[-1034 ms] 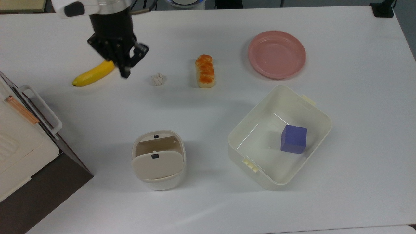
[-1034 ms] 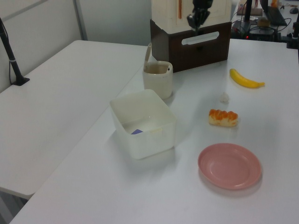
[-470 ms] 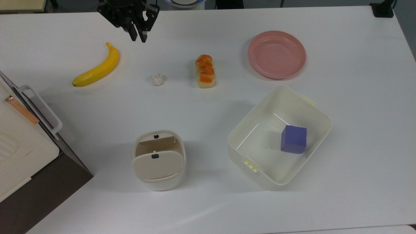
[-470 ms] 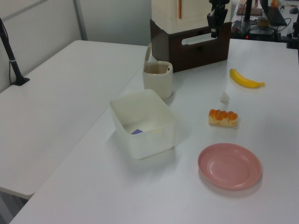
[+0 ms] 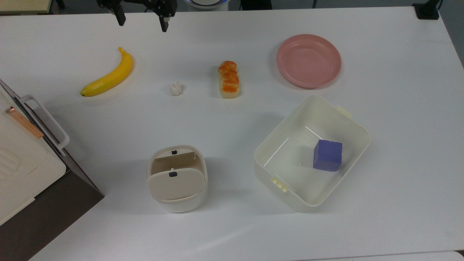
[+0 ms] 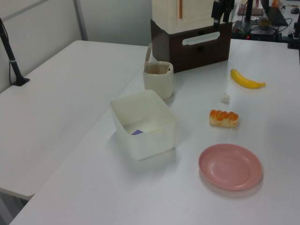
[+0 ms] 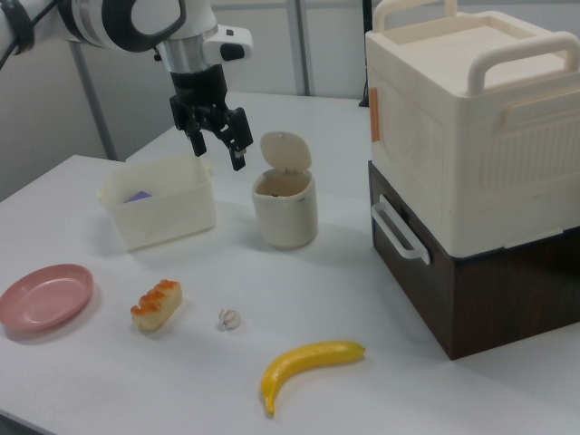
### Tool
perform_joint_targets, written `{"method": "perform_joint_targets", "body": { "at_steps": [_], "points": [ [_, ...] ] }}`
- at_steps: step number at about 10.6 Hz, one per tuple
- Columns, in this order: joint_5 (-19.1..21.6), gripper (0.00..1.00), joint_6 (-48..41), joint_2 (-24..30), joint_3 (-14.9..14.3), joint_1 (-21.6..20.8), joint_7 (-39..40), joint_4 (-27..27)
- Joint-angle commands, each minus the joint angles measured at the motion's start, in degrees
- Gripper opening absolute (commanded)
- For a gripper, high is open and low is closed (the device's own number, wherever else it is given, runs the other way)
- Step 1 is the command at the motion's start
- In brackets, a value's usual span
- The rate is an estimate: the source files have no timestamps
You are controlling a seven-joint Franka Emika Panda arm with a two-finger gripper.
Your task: Open the trash can
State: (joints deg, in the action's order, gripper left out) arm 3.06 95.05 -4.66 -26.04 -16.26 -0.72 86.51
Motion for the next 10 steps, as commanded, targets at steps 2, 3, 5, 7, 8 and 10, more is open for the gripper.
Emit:
{"method": "perform_joint_targets", "body": {
  "at_steps": [2, 3, 5, 7, 8, 10],
  "points": [
    [-1.39, 1.00, -2.49, 2.90, -0.76, -1.58, 0.02, 2.17],
    [-1.39, 1.00, -2.59, 2.90, -0.68, -1.67, 0.02, 2.34],
    [-1.39, 1.00, -2.85, 2.90, -0.59, -1.67, -0.07, 2.34],
    [-1.39, 1.00, -2.76, 2.90, -0.59, -1.67, -0.07, 2.34],
    [-1.39, 1.00, -2.76, 2.90, -0.59, -1.67, -0.07, 2.34],
    [-1.39, 1.00, -2.85, 2.90, -0.59, -1.67, -0.07, 2.34]
  ]
}}
